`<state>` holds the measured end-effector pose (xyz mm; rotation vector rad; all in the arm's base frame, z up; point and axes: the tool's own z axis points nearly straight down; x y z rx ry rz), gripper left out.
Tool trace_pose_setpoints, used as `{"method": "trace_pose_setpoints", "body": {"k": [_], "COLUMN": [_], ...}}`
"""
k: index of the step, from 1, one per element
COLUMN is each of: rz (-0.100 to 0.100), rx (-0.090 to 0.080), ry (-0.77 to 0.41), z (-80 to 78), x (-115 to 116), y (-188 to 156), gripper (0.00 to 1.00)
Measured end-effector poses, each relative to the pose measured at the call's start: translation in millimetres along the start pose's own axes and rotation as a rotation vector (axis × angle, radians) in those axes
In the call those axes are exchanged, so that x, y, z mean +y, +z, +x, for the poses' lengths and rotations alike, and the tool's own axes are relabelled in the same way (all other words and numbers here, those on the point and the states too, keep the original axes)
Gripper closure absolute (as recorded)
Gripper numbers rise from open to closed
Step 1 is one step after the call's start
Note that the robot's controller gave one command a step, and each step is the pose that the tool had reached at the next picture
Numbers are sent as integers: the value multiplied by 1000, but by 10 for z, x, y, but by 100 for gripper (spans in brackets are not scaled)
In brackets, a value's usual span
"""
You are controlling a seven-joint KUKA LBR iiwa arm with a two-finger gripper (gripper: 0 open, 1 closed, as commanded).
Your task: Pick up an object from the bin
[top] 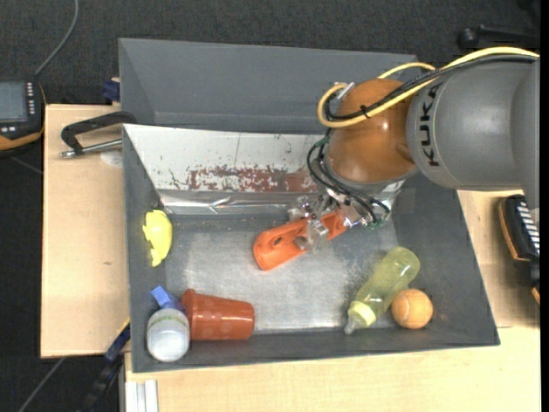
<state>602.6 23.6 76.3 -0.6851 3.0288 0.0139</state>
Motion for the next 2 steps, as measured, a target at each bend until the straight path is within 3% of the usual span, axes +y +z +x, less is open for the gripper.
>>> {"method": "trace_pose_setpoints", "body": {"k": [2], "rz": [-2], "rx": [1], "ry": [-2], "z": [41], "x": [11], "y": [-431], "gripper": [100]}}
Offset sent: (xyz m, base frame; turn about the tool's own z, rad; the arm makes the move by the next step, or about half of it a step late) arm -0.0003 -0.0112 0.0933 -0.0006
